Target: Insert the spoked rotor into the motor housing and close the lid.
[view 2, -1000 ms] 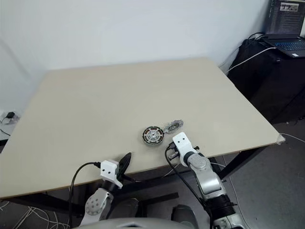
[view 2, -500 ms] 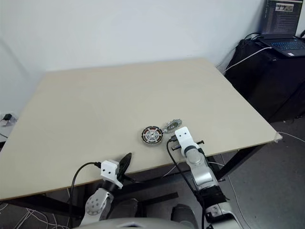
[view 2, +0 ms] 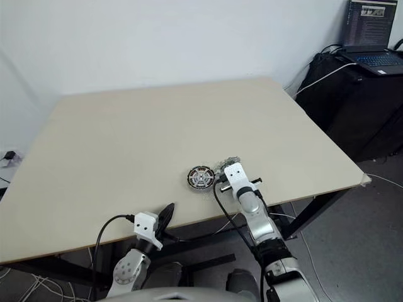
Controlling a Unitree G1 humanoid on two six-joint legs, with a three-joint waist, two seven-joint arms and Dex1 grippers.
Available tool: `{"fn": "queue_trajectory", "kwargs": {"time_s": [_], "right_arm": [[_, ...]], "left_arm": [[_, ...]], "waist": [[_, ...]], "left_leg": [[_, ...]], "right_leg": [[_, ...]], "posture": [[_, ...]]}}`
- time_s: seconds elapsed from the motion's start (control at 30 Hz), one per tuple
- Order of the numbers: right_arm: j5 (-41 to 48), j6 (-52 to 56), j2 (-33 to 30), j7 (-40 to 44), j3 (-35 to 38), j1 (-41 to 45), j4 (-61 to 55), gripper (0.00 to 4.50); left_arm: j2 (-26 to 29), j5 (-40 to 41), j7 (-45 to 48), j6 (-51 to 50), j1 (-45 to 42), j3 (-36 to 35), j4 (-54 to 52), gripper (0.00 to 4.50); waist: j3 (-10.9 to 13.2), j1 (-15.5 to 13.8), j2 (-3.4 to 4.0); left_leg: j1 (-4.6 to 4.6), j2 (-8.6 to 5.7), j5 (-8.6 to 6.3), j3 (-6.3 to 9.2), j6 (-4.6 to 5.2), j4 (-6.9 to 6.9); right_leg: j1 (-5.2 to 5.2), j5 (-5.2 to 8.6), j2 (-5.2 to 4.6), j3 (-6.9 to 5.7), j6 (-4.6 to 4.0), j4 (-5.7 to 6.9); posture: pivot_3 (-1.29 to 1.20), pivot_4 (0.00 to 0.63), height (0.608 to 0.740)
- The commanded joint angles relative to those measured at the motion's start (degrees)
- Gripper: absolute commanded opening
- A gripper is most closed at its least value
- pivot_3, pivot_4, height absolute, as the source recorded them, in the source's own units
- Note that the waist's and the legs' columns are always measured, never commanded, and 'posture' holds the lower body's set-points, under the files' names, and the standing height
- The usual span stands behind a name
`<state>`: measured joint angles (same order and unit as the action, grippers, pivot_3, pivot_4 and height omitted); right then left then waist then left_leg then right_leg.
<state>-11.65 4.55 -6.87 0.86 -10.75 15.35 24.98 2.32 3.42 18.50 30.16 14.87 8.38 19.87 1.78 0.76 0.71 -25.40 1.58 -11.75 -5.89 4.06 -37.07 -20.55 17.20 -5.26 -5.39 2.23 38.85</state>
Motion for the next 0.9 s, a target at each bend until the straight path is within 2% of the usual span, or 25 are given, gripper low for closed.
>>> {"fn": "queue_trajectory", "kwargs": {"time_s": [0.03, 0.23, 0.4, 0.63, 0.9], "right_arm": [[1.3, -5.6, 0.8, 0.8, 0.9, 3.4, 2.8, 0.04], [2.8, -12.1, 1.2, 4.7, 0.5, 6.2, 7.4, 0.04], [5.8, -14.5, 1.7, 12.3, -0.4, 5.5, 6.2, 0.04], [6.3, -13.3, 2.0, 19.3, -2.4, 4.5, 3.6, 0.04], [4.2, -10.7, 1.7, 21.7, -5.4, 3.4, 3.0, 0.04]], "left_arm": [[-0.2, -0.1, 0.0, 0.4, -0.8, 0.0, -0.7, 0.0], [-0.3, -0.2, -0.1, 0.5, -0.8, 0.2, -0.8, 0.0], [-0.3, 0.2, 0.1, 0.5, -0.8, 0.0, -0.7, 0.0], [-0.3, 0.3, 0.4, 0.5, -0.9, 0.1, -0.4, 0.0], [-0.4, 0.1, 0.3, 0.5, -0.9, 0.1, -0.2, 0.0]], "waist": [[0.0, 0.1, 0.01], [0.0, 0.2, 0.02], [0.0, 0.4, 0.03], [0.0, 0.5, 0.06], [-0.1, 0.3, 0.07]], "left_leg": [[0.0, 0.0, 0.0, 0.0, 0.0, 0.0], [0.02, 0.0, 0.01, -0.05, 0.01, 0.0], [0.04, 0.01, 0.01, -0.05, 0.01, 0.0], [0.08, 0.02, 0.01, -0.06, 0.01, 0.0], [0.07, 0.01, 0.0, -0.06, 0.01, -0.01]], "right_leg": [[0.0, 0.0, 0.01, 0.0, 0.0, 0.01], [0.0, -0.07, 0.02, 0.02, 0.1, 0.03], [0.0, -0.08, 0.04, 0.02, 0.12, 0.05], [0.01, -0.08, 0.0, 0.04, 0.11, 0.08], [0.0, -0.08, -0.06, 0.05, -0.1, 0.08]], "posture": [[0.0, 0.0, 0.74], [0.0, 0.0, 0.74], [0.0, 0.0, 0.74], [0.0, 0.0, 0.74], [0.0, 0.0, 0.74]]}}
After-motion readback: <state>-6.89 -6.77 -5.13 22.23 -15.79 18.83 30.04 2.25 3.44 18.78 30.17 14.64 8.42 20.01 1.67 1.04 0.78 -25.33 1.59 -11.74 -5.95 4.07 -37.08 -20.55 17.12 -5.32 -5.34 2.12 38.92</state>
